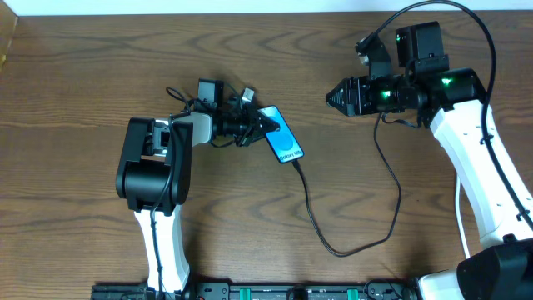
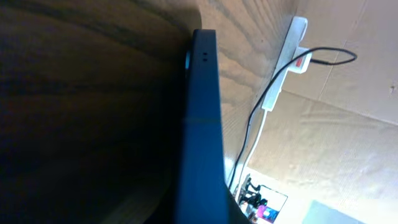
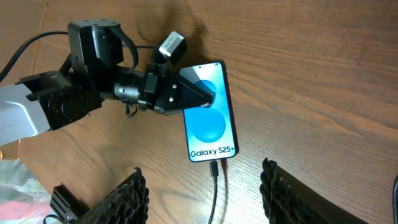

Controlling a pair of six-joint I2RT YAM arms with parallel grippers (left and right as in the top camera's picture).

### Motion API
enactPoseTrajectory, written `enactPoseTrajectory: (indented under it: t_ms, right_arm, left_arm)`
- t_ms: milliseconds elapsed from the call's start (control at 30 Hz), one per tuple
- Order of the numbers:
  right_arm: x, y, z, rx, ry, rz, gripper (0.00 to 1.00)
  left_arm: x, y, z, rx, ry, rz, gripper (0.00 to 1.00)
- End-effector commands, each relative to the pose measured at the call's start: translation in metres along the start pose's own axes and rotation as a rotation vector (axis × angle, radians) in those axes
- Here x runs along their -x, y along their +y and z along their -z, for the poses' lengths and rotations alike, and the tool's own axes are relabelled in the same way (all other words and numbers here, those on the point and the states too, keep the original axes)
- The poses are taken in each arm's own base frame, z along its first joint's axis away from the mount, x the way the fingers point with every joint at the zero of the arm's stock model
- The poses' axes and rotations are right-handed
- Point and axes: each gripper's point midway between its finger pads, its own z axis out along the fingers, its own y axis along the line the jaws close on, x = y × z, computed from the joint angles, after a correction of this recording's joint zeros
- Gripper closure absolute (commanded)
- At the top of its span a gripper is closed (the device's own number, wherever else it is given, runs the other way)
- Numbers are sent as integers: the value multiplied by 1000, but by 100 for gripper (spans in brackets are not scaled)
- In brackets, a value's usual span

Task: Plug charger to phone and switch on socket
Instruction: 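Lower the plugged-in phone with the left gripper toward the table center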

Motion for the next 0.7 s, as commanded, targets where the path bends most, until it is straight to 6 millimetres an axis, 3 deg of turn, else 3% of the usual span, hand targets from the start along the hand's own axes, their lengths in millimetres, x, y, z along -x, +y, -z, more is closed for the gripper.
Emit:
enactPoseTrajectory:
  t_ms: [0, 167, 333, 667]
  right_arm:
    - [7, 3, 8, 0, -26, 22, 43]
    - [7, 3, 8, 0, -25, 21, 42]
    - [7, 3, 8, 0, -26, 22, 43]
    - [7, 3, 8, 0, -25, 22, 42]
  left_arm:
    - [5, 7, 1, 46, -28, -61, 93]
    - [7, 16, 2, 95, -50, -40, 92]
    - [7, 18, 2, 103, -53, -35, 79]
    - [9, 34, 4, 182, -82, 1, 63]
